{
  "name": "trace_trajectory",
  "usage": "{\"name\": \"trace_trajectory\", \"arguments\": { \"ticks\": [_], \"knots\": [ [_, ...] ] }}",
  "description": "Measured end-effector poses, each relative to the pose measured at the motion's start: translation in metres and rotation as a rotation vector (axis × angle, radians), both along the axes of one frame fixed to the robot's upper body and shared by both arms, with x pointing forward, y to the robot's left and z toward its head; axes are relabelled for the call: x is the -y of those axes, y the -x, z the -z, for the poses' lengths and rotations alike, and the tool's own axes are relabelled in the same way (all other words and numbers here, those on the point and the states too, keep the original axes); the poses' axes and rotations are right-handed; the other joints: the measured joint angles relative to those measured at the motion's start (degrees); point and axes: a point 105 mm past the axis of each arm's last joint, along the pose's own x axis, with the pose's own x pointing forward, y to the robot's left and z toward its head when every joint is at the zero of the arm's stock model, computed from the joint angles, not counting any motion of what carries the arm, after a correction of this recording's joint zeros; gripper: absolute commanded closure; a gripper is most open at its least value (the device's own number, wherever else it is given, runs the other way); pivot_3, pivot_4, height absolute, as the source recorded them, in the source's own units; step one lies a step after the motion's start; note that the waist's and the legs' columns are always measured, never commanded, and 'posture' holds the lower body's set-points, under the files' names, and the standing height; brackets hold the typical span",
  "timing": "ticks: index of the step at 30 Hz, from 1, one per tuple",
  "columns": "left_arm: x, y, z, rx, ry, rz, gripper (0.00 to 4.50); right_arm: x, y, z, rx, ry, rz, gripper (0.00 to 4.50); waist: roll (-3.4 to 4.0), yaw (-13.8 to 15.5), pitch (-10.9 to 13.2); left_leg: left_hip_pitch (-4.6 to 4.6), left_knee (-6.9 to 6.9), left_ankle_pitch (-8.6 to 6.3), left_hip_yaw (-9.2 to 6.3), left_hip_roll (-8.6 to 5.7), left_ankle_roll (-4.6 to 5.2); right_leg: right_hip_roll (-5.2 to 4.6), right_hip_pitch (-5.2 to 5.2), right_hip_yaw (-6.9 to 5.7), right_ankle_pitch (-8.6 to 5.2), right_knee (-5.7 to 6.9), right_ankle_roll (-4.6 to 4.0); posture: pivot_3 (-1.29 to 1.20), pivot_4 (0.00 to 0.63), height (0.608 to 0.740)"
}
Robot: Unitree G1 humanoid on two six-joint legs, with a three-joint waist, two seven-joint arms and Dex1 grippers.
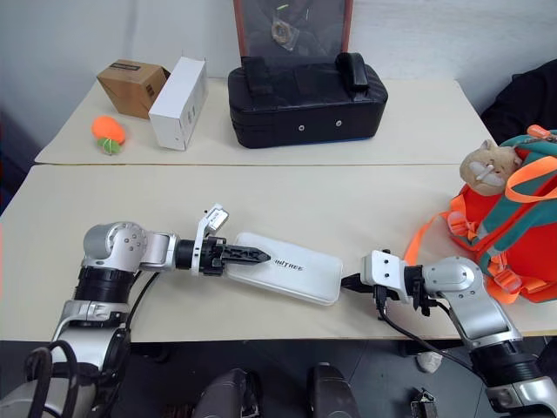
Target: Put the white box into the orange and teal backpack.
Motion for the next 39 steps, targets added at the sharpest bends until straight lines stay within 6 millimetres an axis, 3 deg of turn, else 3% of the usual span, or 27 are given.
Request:
{"name": "trace_trajectory", "arguments": {
  "ticks": [7,13,16,19,23,26,30,35,39],
  "knots": [
    [-0.003,0.011,-0.004,-0.002,0.021,0.094,3.19,0.0,0.004,0.002,0.007,-0.012,0.022,4.5,0.0,-0.06,0.0,0.0,0.01,0.0,-0.01,0.02,-0.04,0.02,0.0,0.01,0.0,0.0,0.0,0.0,0.15,0.74],
    [-0.003,0.011,-0.005,0.0,0.037,0.097,3.21,0.0,0.008,0.003,-0.012,-0.041,0.064,4.5,0.0,-0.03,0.0,-0.02,0.01,0.0,-0.04,0.02,-0.03,0.02,-0.01,0.01,-0.01,0.0,0.0,0.0,0.15,0.74],
    [-0.006,0.009,-0.017,0.016,0.109,0.07,3.21,0.005,0.011,0.0,-0.031,-0.084,0.135,4.5,0.0,-0.01,0.0,-0.07,0.01,0.0,-0.06,0.02,-0.03,0.01,-0.03,0.01,-0.01,0.0,0.0,0.0,0.15,0.74],
    [-0.011,0.013,-0.034,0.041,0.208,0.059,3.21,0.021,0.021,-0.011,-0.084,-0.153,0.251,3.9,0.01,0.02,0.01,-0.11,0.0,0.0,-0.14,0.02,-0.02,-0.02,-0.04,-0.01,-0.01,0.04,0.0,0.0,0.15,0.74],
    [-0.02,0.019,-0.063,0.167,0.338,0.016,3.21,0.056,0.045,-0.033,-0.133,-0.238,0.43,2.57,0.0,0.25,0.0,-0.11,0.0,0.0,-0.29,0.01,-0.01,-0.02,0.11,-0.11,-0.01,-0.09,0.0,0.0,0.15,0.74],
    [-0.015,0.022,-0.078,0.275,0.428,-0.032,3.21,0.093,0.052,-0.052,-0.116,-0.365,0.662,1.54,-0.03,0.46,-0.01,-0.13,0.01,0.03,-0.31,-0.05,0.1,-0.06,0.18,-0.1,0.05,-0.21,0.11,0.0,0.15,0.74],
    [-0.011,0.03,-0.088,0.378,0.462,-0.09,3.21,0.14,0.074,-0.061,-0.137,-0.462,0.905,0.21,-0.03,1.03,-0.01,-0.11,-0.06,0.0,-0.33,-0.04,0.07,-0.01,0.21,-0.09,0.05,-0.29,0.11,0.0,0.15,0.74],
    [-0.003,0.031,-0.095,0.443,0.456,-0.138,3.21,0.168,0.077,-0.068,-0.117,-0.532,1.045,0.06,-0.04,0.42,-0.01,-0.05,-0.06,0.01,-0.28,-0.04,0.05,0.04,0.24,-0.03,0.05,-0.32,0.11,0.0,0.15,0.74],
    [0.0,0.029,-0.102,0.489,0.441,-0.161,3.21,0.183,0.054,-0.072,-0.058,-0.575,1.116,0.06,-0.03,-0.15,-0.01,-0.08,-0.09,0.03,-0.21,-0.05,0.0,0.08,0.15,0.02,0.05,-0.3,0.11,0.0,0.15,0.74]
  ]
}}
